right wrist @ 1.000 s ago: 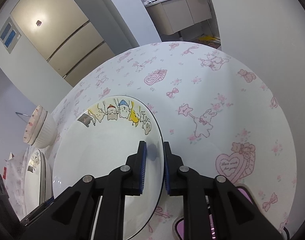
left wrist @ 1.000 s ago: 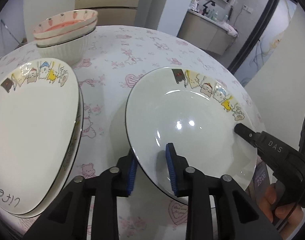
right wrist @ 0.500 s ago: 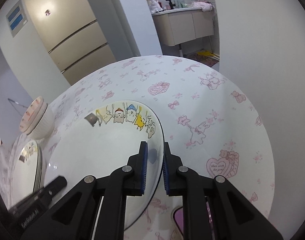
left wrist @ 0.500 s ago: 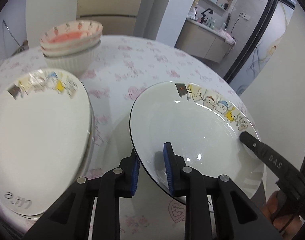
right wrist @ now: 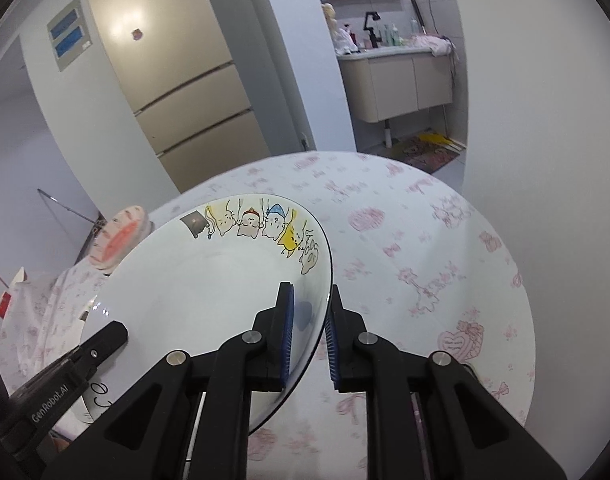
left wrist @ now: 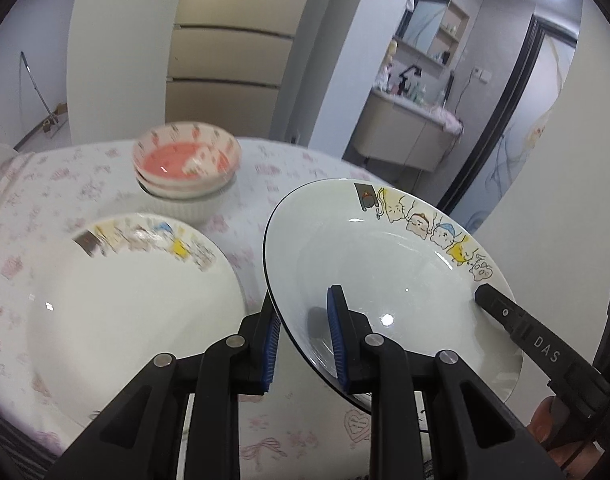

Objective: Organize plates and bowls
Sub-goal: 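Lift the gripped white plate and carry it over the plate stack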

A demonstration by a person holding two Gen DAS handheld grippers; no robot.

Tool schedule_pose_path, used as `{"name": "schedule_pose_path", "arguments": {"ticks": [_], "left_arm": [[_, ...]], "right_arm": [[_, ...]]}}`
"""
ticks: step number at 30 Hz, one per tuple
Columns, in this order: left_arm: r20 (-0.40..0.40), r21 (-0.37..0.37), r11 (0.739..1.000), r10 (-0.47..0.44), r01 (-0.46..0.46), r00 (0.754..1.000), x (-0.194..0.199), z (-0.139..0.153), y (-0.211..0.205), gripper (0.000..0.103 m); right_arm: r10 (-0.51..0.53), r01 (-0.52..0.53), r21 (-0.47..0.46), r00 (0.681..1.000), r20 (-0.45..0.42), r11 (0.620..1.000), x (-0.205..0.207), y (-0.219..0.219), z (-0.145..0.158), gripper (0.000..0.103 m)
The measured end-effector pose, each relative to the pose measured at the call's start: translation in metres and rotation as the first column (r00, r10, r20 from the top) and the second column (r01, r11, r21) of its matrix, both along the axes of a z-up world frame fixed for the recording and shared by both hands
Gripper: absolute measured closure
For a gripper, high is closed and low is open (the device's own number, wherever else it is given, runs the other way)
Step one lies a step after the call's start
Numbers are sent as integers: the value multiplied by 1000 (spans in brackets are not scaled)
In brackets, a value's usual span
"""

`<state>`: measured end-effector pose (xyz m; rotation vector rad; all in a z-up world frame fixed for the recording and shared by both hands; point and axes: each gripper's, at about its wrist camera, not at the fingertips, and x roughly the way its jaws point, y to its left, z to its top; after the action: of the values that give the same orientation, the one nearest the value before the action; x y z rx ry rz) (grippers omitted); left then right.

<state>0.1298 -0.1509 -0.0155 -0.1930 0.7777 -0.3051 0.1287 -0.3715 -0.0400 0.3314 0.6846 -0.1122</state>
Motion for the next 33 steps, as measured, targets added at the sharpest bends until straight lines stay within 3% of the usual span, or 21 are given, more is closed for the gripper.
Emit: {"name": "schedule_pose_path", "arguments": {"ticks": [7,16,25,33], "left_arm": [[27,-8,999,45,-45,999,-12,16,46,78],[47,13,991,131,-132,990,-27,30,126,78],[19,22,983,180,-180,984,-34,7,184,78],[-27,40,985,170,-169,985,-29,-23,195,77]], "right_arm": [[65,-64,-31,997,35,997,1,44,23,88],[169,-168,-17,984,50,986,8,116,29,88],[243,-242,-22,970,15,970,11,173,10,87],[252,-253,-9,967,-40,967,13,190,-18,87]]}}
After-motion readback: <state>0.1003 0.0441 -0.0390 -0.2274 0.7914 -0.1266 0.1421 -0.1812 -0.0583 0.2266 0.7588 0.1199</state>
